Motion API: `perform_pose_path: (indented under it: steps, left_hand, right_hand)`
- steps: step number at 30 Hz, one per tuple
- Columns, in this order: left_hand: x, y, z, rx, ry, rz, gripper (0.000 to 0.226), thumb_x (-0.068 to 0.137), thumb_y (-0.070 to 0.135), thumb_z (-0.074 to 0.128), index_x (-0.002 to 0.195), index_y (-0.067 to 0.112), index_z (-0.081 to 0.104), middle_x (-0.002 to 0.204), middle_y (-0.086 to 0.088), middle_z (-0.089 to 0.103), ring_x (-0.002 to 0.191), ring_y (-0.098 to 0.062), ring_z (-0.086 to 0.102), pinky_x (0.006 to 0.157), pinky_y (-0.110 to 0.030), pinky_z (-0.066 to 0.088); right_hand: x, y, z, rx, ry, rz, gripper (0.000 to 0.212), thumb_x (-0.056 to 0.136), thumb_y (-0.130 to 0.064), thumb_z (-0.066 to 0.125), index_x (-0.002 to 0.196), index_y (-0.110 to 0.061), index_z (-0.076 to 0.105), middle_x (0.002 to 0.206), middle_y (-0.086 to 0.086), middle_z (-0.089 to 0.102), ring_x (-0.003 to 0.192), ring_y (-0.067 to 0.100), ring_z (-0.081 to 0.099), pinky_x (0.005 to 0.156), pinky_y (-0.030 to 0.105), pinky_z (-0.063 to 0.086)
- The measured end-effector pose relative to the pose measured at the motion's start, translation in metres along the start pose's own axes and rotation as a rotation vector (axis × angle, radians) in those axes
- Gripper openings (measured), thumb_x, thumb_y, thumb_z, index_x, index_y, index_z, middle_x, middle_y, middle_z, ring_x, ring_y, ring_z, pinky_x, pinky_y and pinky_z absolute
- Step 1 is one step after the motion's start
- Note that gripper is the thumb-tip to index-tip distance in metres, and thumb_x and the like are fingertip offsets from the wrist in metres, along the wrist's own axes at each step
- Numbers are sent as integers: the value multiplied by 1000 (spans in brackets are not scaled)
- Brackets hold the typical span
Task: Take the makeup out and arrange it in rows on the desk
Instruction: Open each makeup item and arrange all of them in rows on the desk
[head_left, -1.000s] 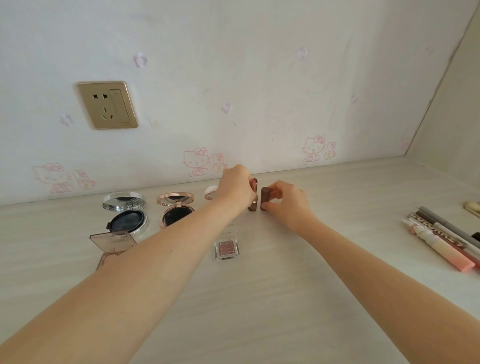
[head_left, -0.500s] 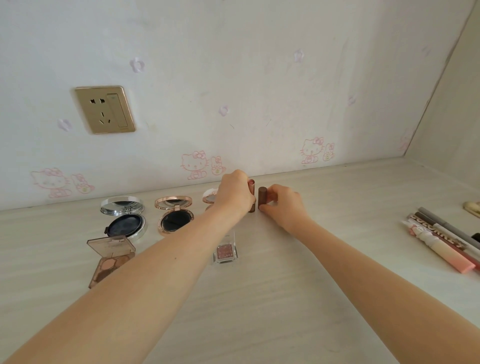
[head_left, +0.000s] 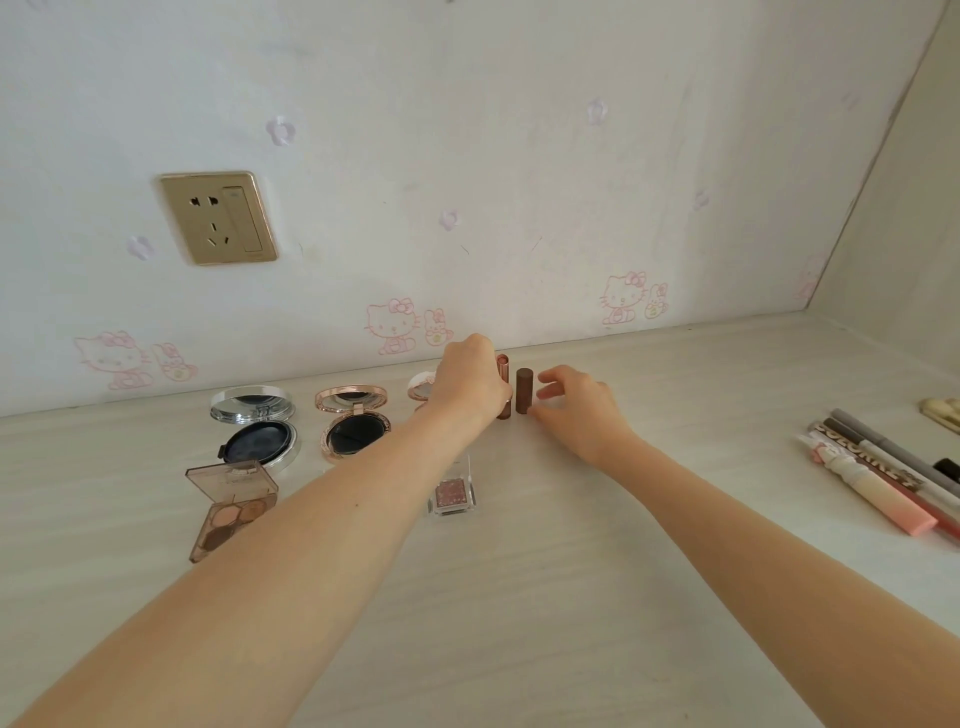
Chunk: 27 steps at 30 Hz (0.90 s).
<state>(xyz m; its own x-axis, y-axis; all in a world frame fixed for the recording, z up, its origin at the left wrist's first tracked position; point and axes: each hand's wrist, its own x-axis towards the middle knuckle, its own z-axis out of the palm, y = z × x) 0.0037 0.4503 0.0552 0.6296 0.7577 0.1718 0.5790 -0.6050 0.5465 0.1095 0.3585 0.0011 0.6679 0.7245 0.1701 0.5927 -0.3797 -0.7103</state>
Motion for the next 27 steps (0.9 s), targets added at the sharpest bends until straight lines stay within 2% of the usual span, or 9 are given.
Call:
perform_pose_path:
  steps: [2,4,6,8,13,17,21,24,27]
  left_hand:
    - [-2,1,-4,3,20,2,25,79,3,64,104,6,61,99,-10,63,87,-26,60,55,-28,41]
    - [-4,1,-8,-23,34,15,26,81,2,62,107,6,58,101,-11,61,91,-28,61,68,-36,51]
    - [-6,1,-13,-32,48,46,22,85,5,60,107,5,56,101,-12,59,92,-30,61,82,-45,54]
    - [-11,0,-18,-7,56,85,19,89,12,56,108,7,55,100,-10,60,92,-29,60,84,-47,53]
    - [-36,4,-23,247,129,256,19,93,16,47,110,12,55,103,-6,64,93,-30,60,77,-45,53]
    - [-62,18,-12,308,199,421,20,92,19,47,107,12,57,97,-3,64,98,-25,57,57,-36,44]
    - [-82,40,11,282,130,505,25,93,22,48,114,13,58,103,-4,66,108,-25,54,74,-39,49]
    - [-92,61,32,288,31,581,26,93,23,47,114,13,58,104,-5,65,111,-24,51,72,-37,50]
    - [-102,83,55,334,-85,658,28,93,22,46,117,12,56,110,-6,63,116,-24,48,80,-41,51]
  right_hand:
    - [-4,1,-6,-28,11,-33,44,87,-24,65,128,-16,51,116,-2,64,108,15,50,80,22,34]
    - [-9,0,-14,-59,31,-68,42,89,-24,64,128,-15,52,118,-2,63,112,17,51,80,20,33]
    - [-15,-1,-22,-78,47,-87,39,91,-23,60,128,-15,52,119,-3,63,114,17,50,82,21,34]
    - [-23,-1,-31,-108,62,-116,36,93,-22,57,128,-13,53,120,-1,63,116,19,50,87,24,37]
    - [-51,6,-53,-220,74,-172,35,95,-20,50,129,-14,53,126,1,59,123,18,46,93,23,35]
    - [-78,19,-76,-308,75,-166,35,96,-22,48,131,-17,51,130,1,55,128,16,41,100,29,38]
    - [-106,33,-105,-378,117,-184,34,96,-22,48,129,-15,53,128,1,57,131,16,36,102,29,36]
    - [-126,48,-130,-425,155,-168,34,96,-24,49,129,-16,53,127,-1,58,129,16,39,99,28,37]
    - [-143,69,-154,-427,181,-133,34,95,-24,49,129,-19,52,120,-3,60,123,15,44,94,28,40]
